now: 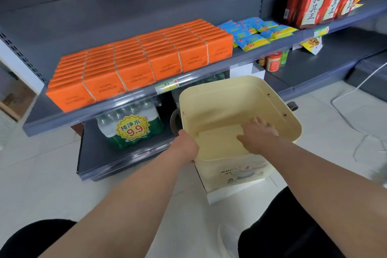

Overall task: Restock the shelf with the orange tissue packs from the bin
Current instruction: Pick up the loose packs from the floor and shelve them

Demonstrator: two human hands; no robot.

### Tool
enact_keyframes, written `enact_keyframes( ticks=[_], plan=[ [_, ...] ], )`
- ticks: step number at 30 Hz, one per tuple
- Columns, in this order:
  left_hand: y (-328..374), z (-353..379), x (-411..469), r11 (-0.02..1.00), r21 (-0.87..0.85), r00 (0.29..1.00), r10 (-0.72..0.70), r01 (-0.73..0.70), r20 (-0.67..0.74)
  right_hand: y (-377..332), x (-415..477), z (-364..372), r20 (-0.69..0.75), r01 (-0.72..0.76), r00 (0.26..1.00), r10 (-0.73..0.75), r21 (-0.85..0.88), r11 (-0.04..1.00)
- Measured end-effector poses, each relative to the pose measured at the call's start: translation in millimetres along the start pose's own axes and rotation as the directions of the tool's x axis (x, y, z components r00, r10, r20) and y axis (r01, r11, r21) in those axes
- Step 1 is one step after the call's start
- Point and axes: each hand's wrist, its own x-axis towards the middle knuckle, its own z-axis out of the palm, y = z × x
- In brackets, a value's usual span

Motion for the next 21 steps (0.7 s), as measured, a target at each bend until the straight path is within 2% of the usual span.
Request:
enact_keyframes(
  ticks=[3, 5, 9, 13, 17, 21],
  plan=[
    [10.2, 7.5, 2.3, 0.995, -0.063, 0.992, 0.081, -0.075, 0.102, -10.9, 2.5, -6.2, -0.026, 0.033, 0.999, -0.033, -0.003, 0.999],
    [7.1, 4.9, 0.7, 0.993, -0.035, 0.988, 0.112, -0.109, 0.105, -23.7, 2.2, -9.8, -0.053, 0.075, 0.996, -0.076, -0.003, 0.997],
    [-17.3, -26.7, -0.1, 0.969, 0.181, 0.985, 0.173, -0.168, -0.008, -60.6, -3.8, -18.5, -0.07, 0.148, 0.986, -0.149, -0.013, 0.989],
    [-68.1, -79.5, -2.3, 0.875, 0.425, 0.962, 0.27, -0.231, -0.034, -116.5, -19.2, -29.2, -0.123, 0.261, 0.957, -0.263, -0.03, 0.965],
    [-131.5, -127.6, -20.1, 0.866, 0.47, 0.959, 0.256, -0.171, -0.123, -187.5, -36.3, -32.7, -0.136, 0.396, 0.905, -0.404, -0.085, 0.914],
    [-191.8, -167.7, -23.9, 0.926, 0.378, 0.962, 0.111, -0.01, -0.248, -262.7, -36.0, -33.9, -0.148, 0.513, 0.836, -0.528, -0.131, 0.848]
  ],
)
